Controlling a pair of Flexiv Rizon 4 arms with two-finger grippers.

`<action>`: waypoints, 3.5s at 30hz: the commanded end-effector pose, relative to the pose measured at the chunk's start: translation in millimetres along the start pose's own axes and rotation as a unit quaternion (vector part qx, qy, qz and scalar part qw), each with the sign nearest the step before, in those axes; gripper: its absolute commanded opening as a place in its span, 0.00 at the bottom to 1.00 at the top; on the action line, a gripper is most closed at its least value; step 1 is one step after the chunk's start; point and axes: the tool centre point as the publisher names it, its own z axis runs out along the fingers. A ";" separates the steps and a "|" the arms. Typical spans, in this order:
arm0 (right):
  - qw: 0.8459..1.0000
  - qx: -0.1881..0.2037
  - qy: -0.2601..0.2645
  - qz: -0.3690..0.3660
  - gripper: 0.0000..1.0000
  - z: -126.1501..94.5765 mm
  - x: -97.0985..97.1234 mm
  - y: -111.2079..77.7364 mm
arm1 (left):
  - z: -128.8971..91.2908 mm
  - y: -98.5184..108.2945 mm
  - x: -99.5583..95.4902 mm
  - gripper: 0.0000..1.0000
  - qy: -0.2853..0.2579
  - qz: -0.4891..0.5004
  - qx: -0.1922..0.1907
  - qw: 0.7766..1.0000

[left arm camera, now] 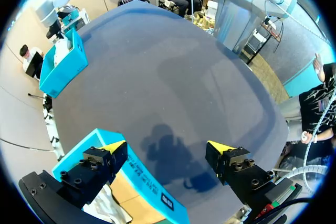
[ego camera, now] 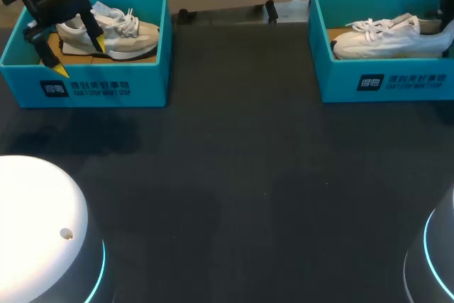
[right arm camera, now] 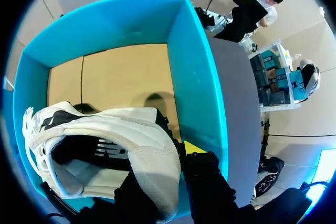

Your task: Take the shoe out of the shoebox, open the shoe tongue, remove and reinsert the insole, then place the shoe into the shoebox

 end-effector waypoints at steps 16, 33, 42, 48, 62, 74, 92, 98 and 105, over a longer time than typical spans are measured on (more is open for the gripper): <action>1.000 0.012 0.000 -0.011 0.00 9.9 5.4 -20.6 | 0.1 0.1 0.7 1.00 0.000 0.000 -0.002 1.000; 0.999 0.026 0.002 -0.028 0.00 32.4 11.8 -25.1 | 0.1 0.1 0.7 1.00 0.000 0.000 -0.002 1.000; 0.999 0.036 0.011 -0.028 0.00 45.1 11.8 -27.8 | 0.1 0.1 0.7 1.00 0.000 0.000 -0.002 1.000; 0.999 0.040 0.011 -0.027 0.00 48.1 12.9 -27.6 | 0.1 0.1 0.7 1.00 0.000 0.000 -0.002 1.000; 0.998 0.044 0.007 -0.040 0.00 58.7 19.2 -30.4 | 0.1 0.1 0.7 1.00 0.000 0.000 -0.002 1.000; 0.998 0.040 0.017 -0.041 0.49 57.6 17.9 -35.3 | 0.1 0.1 0.7 1.00 0.000 0.000 -0.002 1.000; 0.999 -0.017 0.039 -0.031 1.00 -20.0 15.9 -45.9 | 0.1 0.1 0.7 1.00 0.000 0.000 -0.002 1.000; 0.998 -0.030 0.055 -0.030 1.00 -52.0 24.5 -58.3 | 0.1 0.1 0.7 1.00 0.000 0.000 -0.002 1.000; 0.998 -0.025 0.052 -0.031 1.00 -84.9 35.6 -84.6 | 0.1 0.1 0.7 1.00 0.000 0.000 -0.002 1.000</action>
